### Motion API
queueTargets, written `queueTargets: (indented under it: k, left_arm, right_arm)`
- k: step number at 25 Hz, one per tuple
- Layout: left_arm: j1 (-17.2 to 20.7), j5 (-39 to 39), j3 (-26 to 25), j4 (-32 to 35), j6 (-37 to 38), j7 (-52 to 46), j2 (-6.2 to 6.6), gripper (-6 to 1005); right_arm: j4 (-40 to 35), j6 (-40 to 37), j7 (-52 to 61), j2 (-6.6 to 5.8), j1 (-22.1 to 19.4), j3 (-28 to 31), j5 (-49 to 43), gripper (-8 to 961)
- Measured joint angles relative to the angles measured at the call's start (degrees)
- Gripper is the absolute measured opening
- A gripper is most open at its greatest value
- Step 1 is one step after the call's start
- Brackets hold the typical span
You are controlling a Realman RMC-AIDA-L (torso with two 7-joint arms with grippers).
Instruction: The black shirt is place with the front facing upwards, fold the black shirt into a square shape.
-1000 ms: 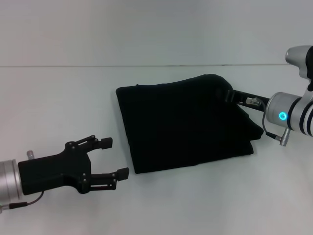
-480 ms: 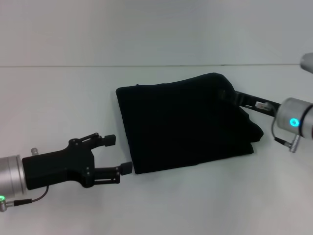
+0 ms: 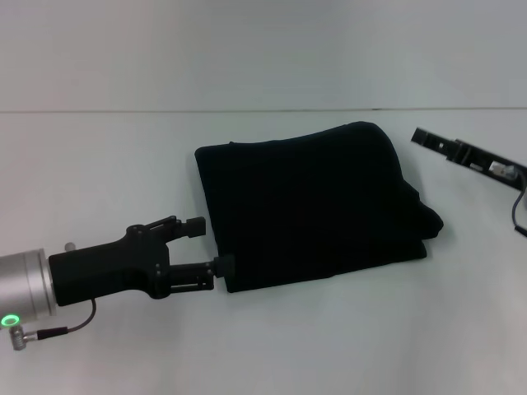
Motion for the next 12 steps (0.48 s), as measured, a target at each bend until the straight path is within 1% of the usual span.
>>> queueTargets:
  k: [3, 5, 8, 9, 12]
  left_arm:
    - [-0.23, -0.36, 0.00, -0.31, -0.02, -1.43, 0.16, 950]
    - [-0.29, -0.63, -0.46, -0.64, -0.08, -1.87, 0.23, 950]
    - [-0.28, -0.78, -1.59, -1.35, -0.12, -1.98, 0.29, 950]
    - [-0.28, -0.79, -1.84, -1.51, -0.12, -2.03, 0.29, 950]
    - [-0.17, -0.79, -2.63, -1.94, -0.46, -2.22, 0.29, 950]
  right_arm:
    - [-0.84, -3.61, -4.06, -0.54, 0.51, 0.54, 0.39, 832]
    - [-1.12, -4.58, -9.49, -0.14, 1.55, 0.43, 0.74, 860]
    - [-0.12, -4.80, -17.52, 0.90, 3.59, -0.59, 0.75, 901]
    - [0.91, -4.69, -19.97, 1.13, 4.40, -1.02, 0.74, 915]
    - [5.59, -3.34, -25.57, 1.30, 7.19, -1.73, 0.81, 914]
